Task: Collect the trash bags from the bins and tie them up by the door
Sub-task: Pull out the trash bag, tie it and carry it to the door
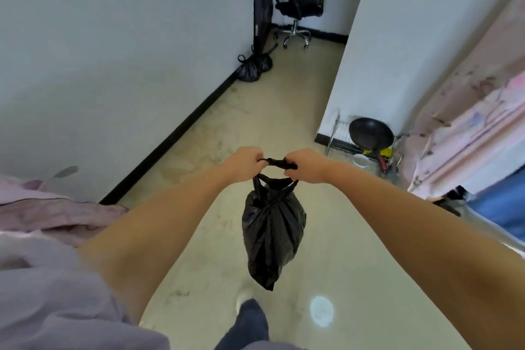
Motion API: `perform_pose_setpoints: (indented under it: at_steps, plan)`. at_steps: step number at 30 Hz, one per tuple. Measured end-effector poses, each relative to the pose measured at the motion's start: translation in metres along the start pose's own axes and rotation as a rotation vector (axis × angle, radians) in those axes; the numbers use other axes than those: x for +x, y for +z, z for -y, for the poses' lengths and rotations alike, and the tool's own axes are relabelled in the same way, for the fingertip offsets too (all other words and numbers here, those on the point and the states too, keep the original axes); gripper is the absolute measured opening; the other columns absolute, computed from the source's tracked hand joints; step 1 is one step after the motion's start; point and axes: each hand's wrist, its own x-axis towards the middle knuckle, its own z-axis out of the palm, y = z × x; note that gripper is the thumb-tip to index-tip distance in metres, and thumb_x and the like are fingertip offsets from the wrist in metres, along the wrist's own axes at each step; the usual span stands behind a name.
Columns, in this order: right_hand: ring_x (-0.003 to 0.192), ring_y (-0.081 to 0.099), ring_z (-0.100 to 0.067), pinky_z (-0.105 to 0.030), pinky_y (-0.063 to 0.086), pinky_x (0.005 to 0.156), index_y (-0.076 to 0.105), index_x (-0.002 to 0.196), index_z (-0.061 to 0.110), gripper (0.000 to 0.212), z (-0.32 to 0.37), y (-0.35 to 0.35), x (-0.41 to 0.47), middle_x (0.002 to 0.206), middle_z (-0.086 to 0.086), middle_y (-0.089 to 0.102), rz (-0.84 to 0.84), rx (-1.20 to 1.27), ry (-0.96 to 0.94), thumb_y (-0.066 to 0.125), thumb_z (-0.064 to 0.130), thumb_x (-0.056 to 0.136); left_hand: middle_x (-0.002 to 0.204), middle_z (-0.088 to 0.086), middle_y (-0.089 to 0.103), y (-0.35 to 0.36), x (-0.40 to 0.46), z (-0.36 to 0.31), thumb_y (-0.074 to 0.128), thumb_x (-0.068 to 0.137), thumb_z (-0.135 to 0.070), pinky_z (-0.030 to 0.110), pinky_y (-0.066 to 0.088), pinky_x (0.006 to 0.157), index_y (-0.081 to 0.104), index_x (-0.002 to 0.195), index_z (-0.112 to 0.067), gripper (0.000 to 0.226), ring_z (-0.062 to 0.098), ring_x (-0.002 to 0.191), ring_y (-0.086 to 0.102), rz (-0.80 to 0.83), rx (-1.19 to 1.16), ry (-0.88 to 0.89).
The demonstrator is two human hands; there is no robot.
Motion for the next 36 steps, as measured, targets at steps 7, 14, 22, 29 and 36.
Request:
perform_pose_setpoints:
  at_steps: [7, 14, 22, 29, 36]
  plan:
    - [0.08, 0.052, -0.021, -0.03, 0.037, 0.069, 0.051, 0.088, 0.013, 0.01, -0.089, -0.07, 0.151, 0.087, -0.005, 0.057, -0.01, 0.023, 0.035, 0.051, 0.021, 0.093, 0.082, 0.005, 0.054, -0.045, 0.186, 0.028, 0.046, 0.097, -0.026, 0.025, 0.033, 0.057, 0.057, 0.091, -0.007, 0.023, 0.022, 0.081, 0.048, 0.041, 0.009, 0.022]
    - [0.08, 0.054, -0.022, -0.032, 0.041, 0.072, 0.051, 0.087, 0.014, 0.01, -0.161, -0.153, 0.288, 0.085, -0.004, 0.059, -0.022, 0.085, 0.079, 0.05, 0.022, 0.093, 0.082, 0.006, 0.053, -0.106, 0.356, 0.053, 0.049, 0.095, -0.024, 0.021, 0.031, 0.056, 0.054, 0.084, -0.01, 0.019, 0.02, 0.076, 0.047, 0.032, -0.06, 0.042]
    - [0.085, 0.058, -0.025, -0.033, 0.041, 0.073, 0.051, 0.088, 0.016, 0.009, -0.25, -0.229, 0.474, 0.096, -0.011, 0.066, 0.011, 0.025, 0.001, 0.052, 0.023, 0.093, 0.084, 0.006, 0.05, -0.151, 0.548, 0.096, 0.046, 0.097, -0.025, 0.027, 0.031, 0.058, 0.05, 0.085, -0.009, 0.02, 0.02, 0.08, 0.046, -0.004, -0.029, -0.027]
    - [0.082, 0.054, -0.023, -0.03, 0.038, 0.07, 0.046, 0.074, 0.019, 0.021, -0.33, -0.319, 0.629, 0.092, -0.011, 0.064, 0.064, -0.024, -0.058, 0.052, 0.022, 0.094, 0.084, 0.003, 0.047, -0.201, 0.715, 0.122, 0.044, 0.098, -0.027, 0.028, 0.033, 0.064, 0.048, 0.086, -0.01, 0.021, 0.02, 0.079, 0.045, -0.046, -0.136, -0.132]
    - [0.078, 0.049, -0.02, -0.027, 0.034, 0.061, 0.049, 0.079, 0.014, 0.015, -0.384, -0.37, 0.779, 0.07, 0.004, 0.049, 0.1, -0.02, -0.116, 0.052, 0.019, 0.093, 0.086, 0.003, 0.049, -0.237, 0.86, 0.174, 0.043, 0.099, -0.025, 0.026, 0.034, 0.071, 0.043, 0.077, -0.015, 0.024, 0.018, 0.083, 0.047, -0.029, -0.13, -0.186]
